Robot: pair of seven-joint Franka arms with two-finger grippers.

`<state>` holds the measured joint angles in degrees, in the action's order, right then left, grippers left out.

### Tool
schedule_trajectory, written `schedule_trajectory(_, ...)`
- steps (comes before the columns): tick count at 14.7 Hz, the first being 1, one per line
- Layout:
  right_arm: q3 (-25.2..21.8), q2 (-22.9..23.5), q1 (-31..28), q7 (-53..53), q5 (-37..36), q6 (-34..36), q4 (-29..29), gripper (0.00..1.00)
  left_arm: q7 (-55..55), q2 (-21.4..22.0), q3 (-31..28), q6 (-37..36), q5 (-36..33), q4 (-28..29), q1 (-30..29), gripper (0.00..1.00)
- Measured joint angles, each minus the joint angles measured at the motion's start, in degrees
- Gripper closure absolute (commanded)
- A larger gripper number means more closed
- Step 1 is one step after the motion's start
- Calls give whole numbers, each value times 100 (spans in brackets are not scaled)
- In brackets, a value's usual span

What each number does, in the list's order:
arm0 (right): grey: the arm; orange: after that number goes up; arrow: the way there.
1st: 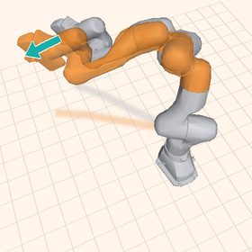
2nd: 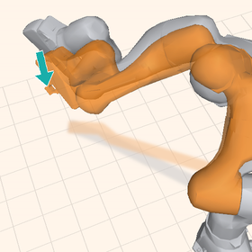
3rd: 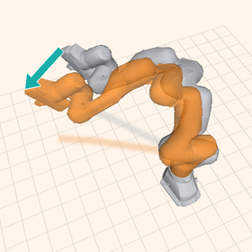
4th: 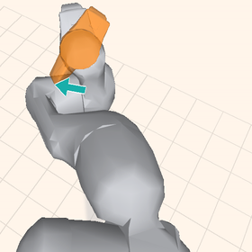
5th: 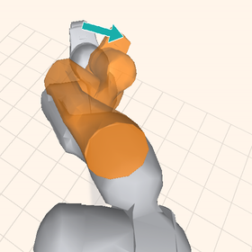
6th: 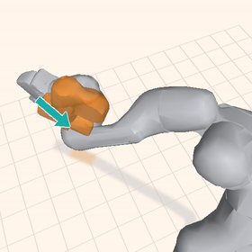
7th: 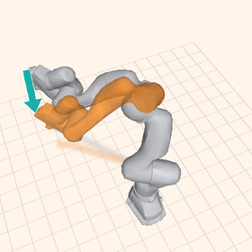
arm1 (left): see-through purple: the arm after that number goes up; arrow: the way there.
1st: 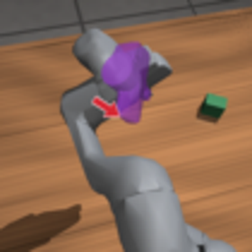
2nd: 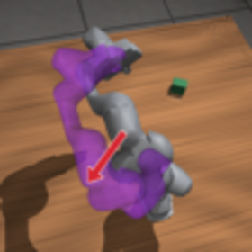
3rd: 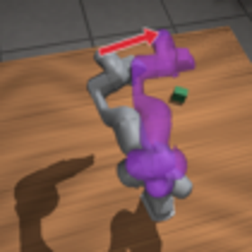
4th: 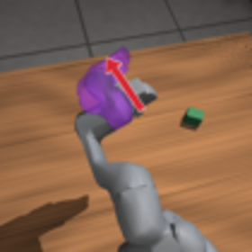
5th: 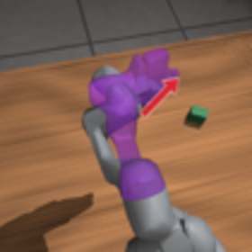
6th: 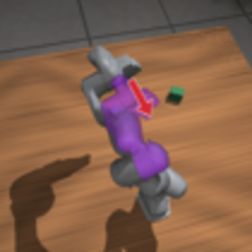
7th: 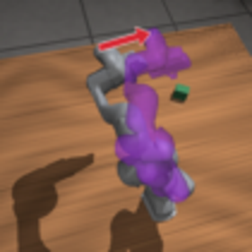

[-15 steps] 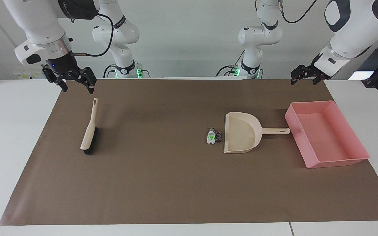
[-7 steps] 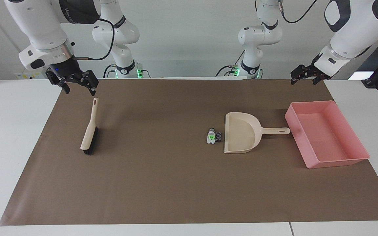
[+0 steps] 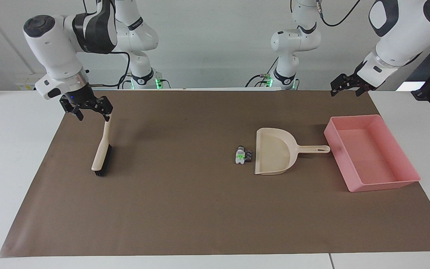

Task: Clean e-waste and dump in bin

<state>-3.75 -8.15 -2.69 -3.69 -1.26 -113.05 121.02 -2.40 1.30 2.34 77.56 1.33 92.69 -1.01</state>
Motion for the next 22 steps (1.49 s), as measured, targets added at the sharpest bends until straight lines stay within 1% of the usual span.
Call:
schedule_trajectory(3,-5,123,-230,-170,0,-786,720,0,0,0,0,-1,0,0,0,0)
schedule_trajectory(6,-6,211,-291,-241,0,-1391,1329,0,0,0,0,-2,0,0,0,0)
schedule_trajectory(11,-6,209,-430,-371,0,-1658,1740,0,1,0,0,-3,0,0,0,0)
schedule_trajectory(13,-5,209,-451,-378,26,-1670,1788,5,1,0,0,-4,0,0,0,0)
schedule_trajectory(16,-1,209,-445,-378,130,-1671,1846,20,1,0,4,-4,0,0,0,0)
schedule_trajectory(20,9,208,-442,-378,140,-1671,1862,48,0,27,87,-5,0,-10,2,0)
schedule_trajectory(21,10,208,-442,-378,141,-1671,1862,59,-1,58,107,-12,0,-11,3,0)
schedule_trajectory(22,13,208,-441,-378,142,-1671,1863,81,-2,95,137,-44,0,-11,5,0)
